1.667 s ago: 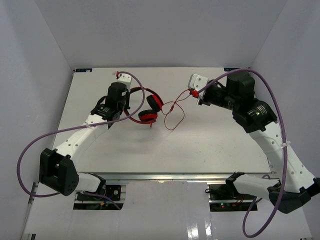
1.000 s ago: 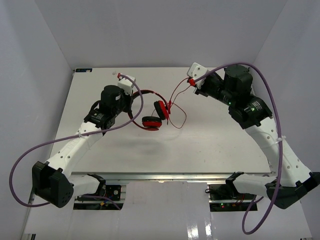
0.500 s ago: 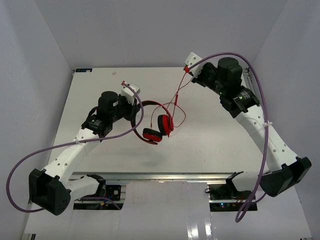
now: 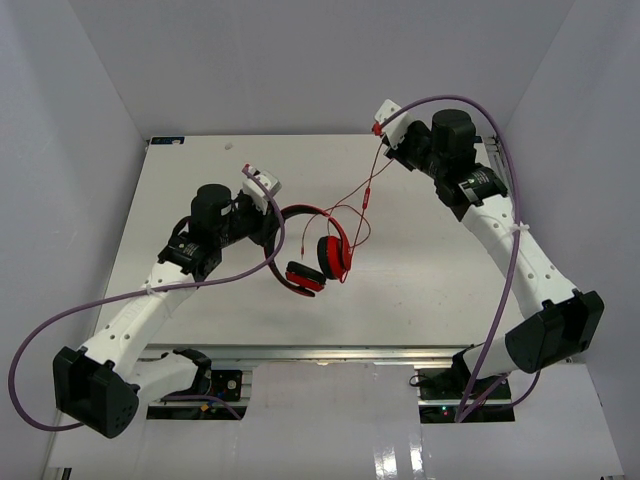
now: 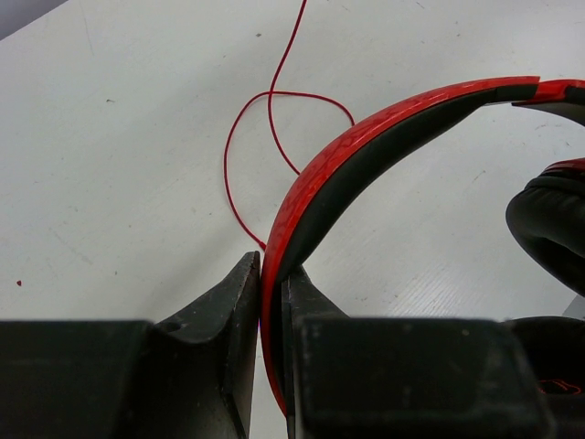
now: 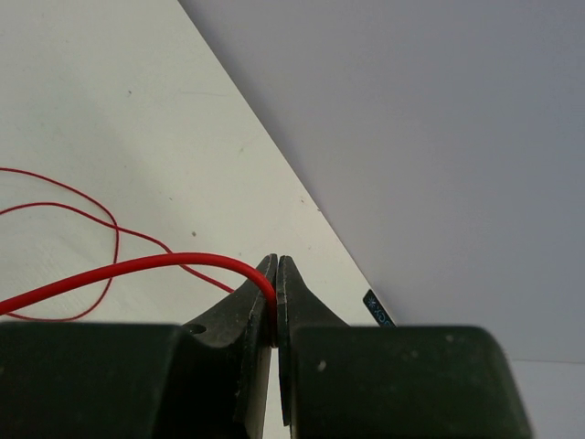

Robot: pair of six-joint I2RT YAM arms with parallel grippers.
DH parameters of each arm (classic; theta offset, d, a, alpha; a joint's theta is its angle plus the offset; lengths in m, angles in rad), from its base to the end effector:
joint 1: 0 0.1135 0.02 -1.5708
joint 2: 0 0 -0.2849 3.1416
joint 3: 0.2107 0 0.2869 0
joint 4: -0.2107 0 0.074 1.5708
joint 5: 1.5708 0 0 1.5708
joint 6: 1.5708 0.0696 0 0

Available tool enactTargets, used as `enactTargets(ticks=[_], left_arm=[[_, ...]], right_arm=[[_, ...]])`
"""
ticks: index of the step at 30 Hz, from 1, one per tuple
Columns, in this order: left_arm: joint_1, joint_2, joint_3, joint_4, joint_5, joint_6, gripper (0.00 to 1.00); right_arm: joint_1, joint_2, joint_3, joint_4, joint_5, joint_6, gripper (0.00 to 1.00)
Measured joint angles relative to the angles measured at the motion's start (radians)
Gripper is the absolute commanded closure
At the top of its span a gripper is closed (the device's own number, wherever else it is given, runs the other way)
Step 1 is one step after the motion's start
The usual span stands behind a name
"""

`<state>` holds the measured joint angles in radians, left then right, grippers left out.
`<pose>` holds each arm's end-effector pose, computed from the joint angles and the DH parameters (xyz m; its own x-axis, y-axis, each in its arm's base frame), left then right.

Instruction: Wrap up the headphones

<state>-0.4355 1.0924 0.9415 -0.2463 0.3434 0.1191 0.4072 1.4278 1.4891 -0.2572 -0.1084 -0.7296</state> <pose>0.2657 -0.1495 0.3296 -0.2676 0.2479 -0.9311 0.7156 0.6982 -0.0197 0.3608 0.1638 0.4447 0.1941 -0.6379 -0.7452 -0.4853 0.5978 -0.6381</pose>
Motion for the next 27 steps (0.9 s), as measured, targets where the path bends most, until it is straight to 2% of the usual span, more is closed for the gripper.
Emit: enactTargets(ticks=[10, 27], left_arm=[[-0.036, 0.067, -0.002, 0.003, 0.013, 0.004, 1.0], [-0.119, 0.129, 0.025, -0.001, 0.013, 0.004, 1.0]], right_arm=[[0.002, -0.017, 0.054, 0.012, -0.102, 0.067, 0.92], [0.049, 0.062, 0.051, 0.022, -0.11, 0.095, 0.92]])
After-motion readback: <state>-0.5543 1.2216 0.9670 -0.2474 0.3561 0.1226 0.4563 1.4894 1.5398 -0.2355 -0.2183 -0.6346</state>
